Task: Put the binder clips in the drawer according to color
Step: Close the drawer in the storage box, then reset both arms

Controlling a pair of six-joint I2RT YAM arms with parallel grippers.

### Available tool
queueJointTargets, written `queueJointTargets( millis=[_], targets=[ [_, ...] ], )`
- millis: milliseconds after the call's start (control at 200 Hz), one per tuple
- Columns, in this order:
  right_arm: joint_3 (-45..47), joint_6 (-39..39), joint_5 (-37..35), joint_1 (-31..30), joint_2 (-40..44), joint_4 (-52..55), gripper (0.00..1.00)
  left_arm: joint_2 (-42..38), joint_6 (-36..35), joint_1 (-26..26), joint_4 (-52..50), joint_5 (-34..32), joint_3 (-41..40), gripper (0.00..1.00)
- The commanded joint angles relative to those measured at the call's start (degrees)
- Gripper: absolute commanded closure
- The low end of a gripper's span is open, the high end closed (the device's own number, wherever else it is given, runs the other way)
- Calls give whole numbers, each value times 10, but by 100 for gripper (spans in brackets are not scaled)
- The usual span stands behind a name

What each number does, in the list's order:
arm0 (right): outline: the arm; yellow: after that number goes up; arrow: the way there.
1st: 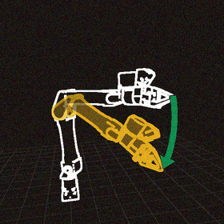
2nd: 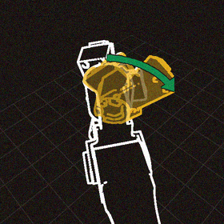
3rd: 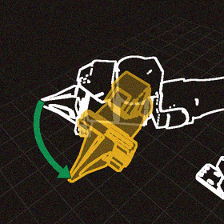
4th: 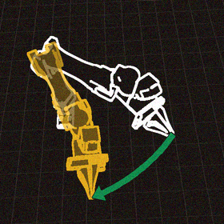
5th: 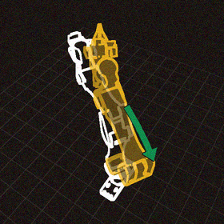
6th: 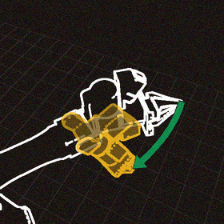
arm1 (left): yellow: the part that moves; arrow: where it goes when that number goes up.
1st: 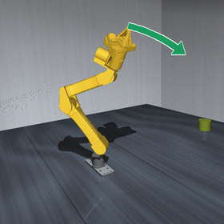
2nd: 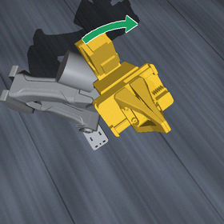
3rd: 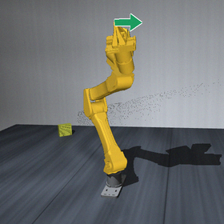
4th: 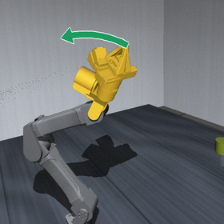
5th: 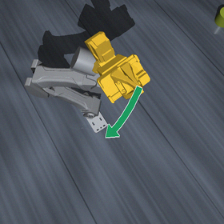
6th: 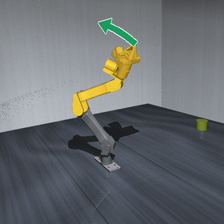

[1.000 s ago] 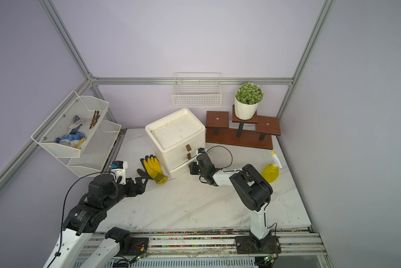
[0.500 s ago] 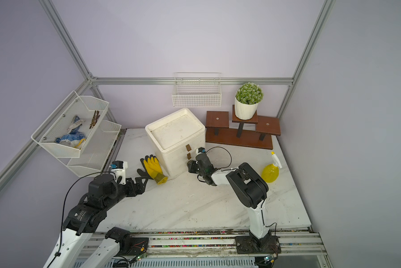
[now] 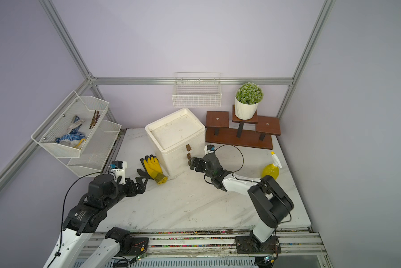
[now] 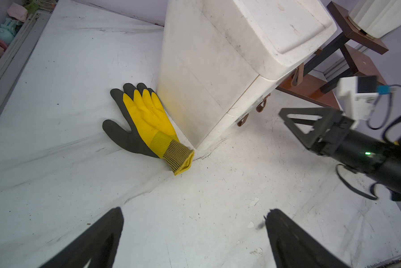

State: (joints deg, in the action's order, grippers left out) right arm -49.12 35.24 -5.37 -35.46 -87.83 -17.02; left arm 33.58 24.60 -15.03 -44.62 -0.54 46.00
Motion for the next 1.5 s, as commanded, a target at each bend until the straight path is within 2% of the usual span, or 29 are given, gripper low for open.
queueJointTargets(
  millis=[0,95,145,205,245,305,360,470,595,675,780,845,900,1015,1160,1250,1295,1360,1415,1445,1495],
  targets=[
    [2,-73,-109,6,106,136,1,-8,17,3,32,-43,0,0],
    [17,-101,-228,7,200,212,1,0,22,2,56,-77,2,0],
    [48,-116,-299,12,248,206,1,13,37,2,59,-132,5,0],
    [109,-174,-300,41,303,145,1,30,76,2,53,-215,4,0],
    [164,-213,-312,64,336,73,1,36,83,2,74,-244,-12,0],
    [255,-252,-347,93,378,-38,1,38,44,2,134,-269,-59,0],
    [317,-273,-337,127,399,-113,1,37,12,3,207,-299,-112,0],
    [402,-302,-303,184,360,-280,1,59,-26,3,355,-364,-208,0],
    [412,-334,-251,225,239,-393,1,133,-135,3,539,-405,-277,0],
    [430,-337,-229,248,159,-528,1,197,-180,10,639,-422,-300,0],
    [433,-333,-201,272,51,-653,1,287,-213,34,767,-398,-318,0],
    [437,-328,-179,283,-16,-722,1,319,-226,44,772,-371,-298,0],
    [442,-329,-173,286,-64,-776,1,346,-234,54,816,-354,-296,0],
    [415,-332,-135,290,-22,-671,1,375,-242,91,881,-311,-300,0],
    [393,-321,-96,309,-31,-643,1,400,-213,134,975,-289,-323,0],
    [378,-312,-90,318,-22,-602,1,407,-208,140,942,-276,-303,0],
    [374,-314,-83,319,-25,-599,1,406,-183,140,935,-262,-300,0],
    [373,-321,-68,319,-24,-595,1,447,-192,142,1007,-232,-315,0],
    [381,-327,-55,318,-23,-609,1,509,-204,142,1113,-223,-335,0],
    [387,-326,-61,318,-24,-621,1,538,-216,142,1164,-207,-340,0],
    [393,-318,-83,318,-27,-636,1,575,-231,140,1191,-185,-333,0]
  ],
)
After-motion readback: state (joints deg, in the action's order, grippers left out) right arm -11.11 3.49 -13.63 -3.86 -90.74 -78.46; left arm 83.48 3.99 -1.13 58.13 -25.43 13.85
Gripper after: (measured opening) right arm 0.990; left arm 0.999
